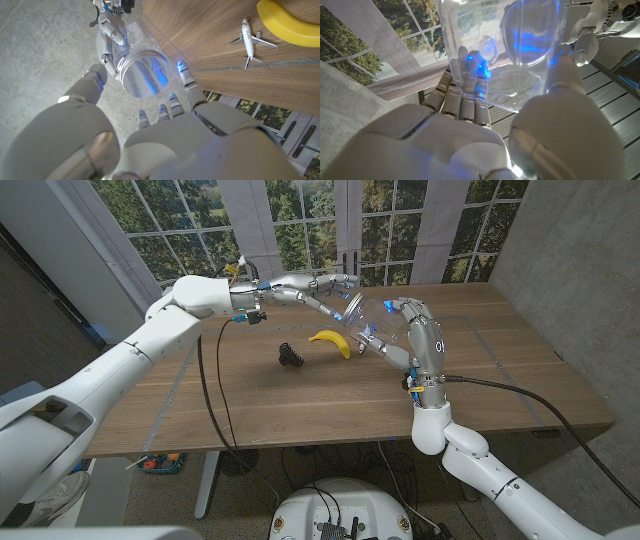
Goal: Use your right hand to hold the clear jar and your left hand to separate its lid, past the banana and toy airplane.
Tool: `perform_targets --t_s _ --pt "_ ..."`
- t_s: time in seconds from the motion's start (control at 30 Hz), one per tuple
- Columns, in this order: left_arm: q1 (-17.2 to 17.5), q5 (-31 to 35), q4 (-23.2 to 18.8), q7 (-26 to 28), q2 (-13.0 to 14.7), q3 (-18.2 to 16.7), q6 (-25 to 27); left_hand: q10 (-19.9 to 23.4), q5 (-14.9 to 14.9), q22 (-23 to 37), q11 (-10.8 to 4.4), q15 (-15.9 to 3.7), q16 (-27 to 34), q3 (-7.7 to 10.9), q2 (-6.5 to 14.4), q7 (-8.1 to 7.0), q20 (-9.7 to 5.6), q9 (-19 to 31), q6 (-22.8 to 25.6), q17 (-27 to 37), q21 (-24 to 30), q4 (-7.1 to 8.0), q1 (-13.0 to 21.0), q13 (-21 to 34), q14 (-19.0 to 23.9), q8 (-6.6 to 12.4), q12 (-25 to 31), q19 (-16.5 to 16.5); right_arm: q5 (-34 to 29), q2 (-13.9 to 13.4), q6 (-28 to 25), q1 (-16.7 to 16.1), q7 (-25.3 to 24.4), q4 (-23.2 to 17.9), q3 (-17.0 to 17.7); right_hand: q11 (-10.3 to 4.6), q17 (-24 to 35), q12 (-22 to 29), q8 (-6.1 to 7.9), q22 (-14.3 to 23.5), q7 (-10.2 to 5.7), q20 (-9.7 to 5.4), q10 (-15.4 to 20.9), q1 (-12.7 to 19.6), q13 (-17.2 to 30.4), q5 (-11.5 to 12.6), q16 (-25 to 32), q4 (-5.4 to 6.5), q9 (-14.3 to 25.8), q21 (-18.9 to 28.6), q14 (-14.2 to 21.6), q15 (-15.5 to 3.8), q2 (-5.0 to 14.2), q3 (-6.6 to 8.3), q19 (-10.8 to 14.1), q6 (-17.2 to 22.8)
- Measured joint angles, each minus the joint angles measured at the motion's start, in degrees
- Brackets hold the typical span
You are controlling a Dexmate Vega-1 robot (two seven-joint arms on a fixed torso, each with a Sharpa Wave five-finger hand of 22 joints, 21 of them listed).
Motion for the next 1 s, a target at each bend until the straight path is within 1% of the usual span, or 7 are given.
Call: perform_targets --t_s 0.2,0.43,0.57,0.7,0.77,0.9,1.0 --pt "-0.61 0.36 0.01 -0.95 -0.16 0.42 -0.35 0.0 0.44 0.06 0.0 0.91 0.0 1.02 1.13 0.02 -0.05 0.31 1.09 0.12 -0.01 -0.08 3.65 0.09 -0.47 1.16 0.45 0.31 0.7 -0.54 -0.15 0.28 0.01 -0.21 -0.7 0.0 0.2 -0.16 0.0 0.0 0.0 0.0 0.0 0.0 0.0 -0.01 0.0 0.0 0.0 0.0 0.0 0.0 0.0 0.0 0.0 0.0" --pt "-1.27 1.71 -0.42 -1.21 -0.3 0.97 -0.45 0.34 0.44 0.06 -0.78 1.51 0.01 1.51 1.99 0.09 2.02 0.8 3.63 -0.04 -0.49 -0.08 7.55 0.15 -1.06 2.59 1.06 -0.79 1.76 -1.6 -0.05 0.43 0.01 -1.01 -1.66 0.0 0.2 -0.14 0.0 -0.17 0.0 0.0 0.0 0.0 0.0 -0.06 0.01 0.0 0.0 0.33 0.0 0.0 0.0 0.0 0.0 0.0" --pt "-1.36 2.15 -0.63 -1.07 -0.56 1.12 -0.67 2.79 0.44 0.06 -1.46 -0.7 1.11 1.32 2.05 0.04 -1.88 1.47 7.21 0.04 0.29 0.01 12.04 0.77 1.77 4.3 2.69 3.12 2.15 -2.04 0.28 0.43 0.01 -1.46 -1.9 0.0 0.2 -0.14 0.0 -0.3 0.0 0.02 0.0 0.0 0.0 -0.22 -0.39 0.0 0.0 0.33 0.0 0.0 0.0 0.0 0.01 0.0" --pt "-1.01 2.34 -0.81 0.04 -1.01 1.13 -1.26 8.1 0.44 0.39 -2.45 -5.25 2.8 -2.25 2.32 0.09 -8.78 2.32 12.76 0.41 1.98 0.22 18.09 2.0 8.64 6.95 5.36 10.03 2.29 -2.13 0.62 0.36 0.01 -1.64 -1.91 0.0 0.19 -0.14 0.0 -0.3 0.0 0.43 0.0 0.0 0.0 -0.23 -0.4 0.0 0.0 0.68 0.0 0.0 0.0 0.0 0.0 0.0" --pt "-0.62 2.36 -0.87 0.45 -1.23 1.11 -1.37 11.04 0.44 0.6 -2.81 -6.12 3.94 -4.3 2.9 0.04 -11.14 2.61 15.08 0.85 2.66 0.35 20.48 2.74 12.26 8.01 6.73 13.0 2.31 -2.22 0.9 0.18 0.0 -1.88 -1.91 0.0 0.19 -0.14 0.0 -0.31 0.0 0.43 0.0 0.0 0.0 -0.23 -0.4 0.0 0.0 0.68 0.0 0.0 0.0 0.0 0.0 0.0" --pt "0.32 2.33 -1.32 1.79 -1.6 0.88 -1.55 15.31 0.16 0.8 -2.57 -6.04 6.13 -7.63 3.57 0.83 -12.51 3.09 18.5 1.66 3.8 0.57 22.62 3.92 17.03 9.44 8.73 17.23 2.34 -2.25 1.26 -0.02 -0.04 -2.0 -1.78 0.0 0.43 -0.14 0.0 -0.3 0.0 0.43 0.0 0.0 0.0 -0.24 -0.4 0.0 0.0 0.68 0.0 0.0 0.0 0.0 0.0 0.0" --pt "1.08 2.12 -1.93 2.93 -1.74 0.7 -1.55 17.55 0.16 0.84 -2.2 -4.43 7.83 -9.55 4.04 2.17 -12.6 3.48 20.25 2.42 4.63 0.73 23.84 4.61 18.65 10.45 9.73 19.18 2.35 -2.25 1.53 -0.23 -0.06 -2.05 -1.53 0.0 0.46 -0.15 0.0 -0.3 0.0 0.43 0.0 0.0 0.0 -0.28 -0.4 0.0 0.0 0.68 0.0 0.0 0.0 0.0 0.0 0.0"
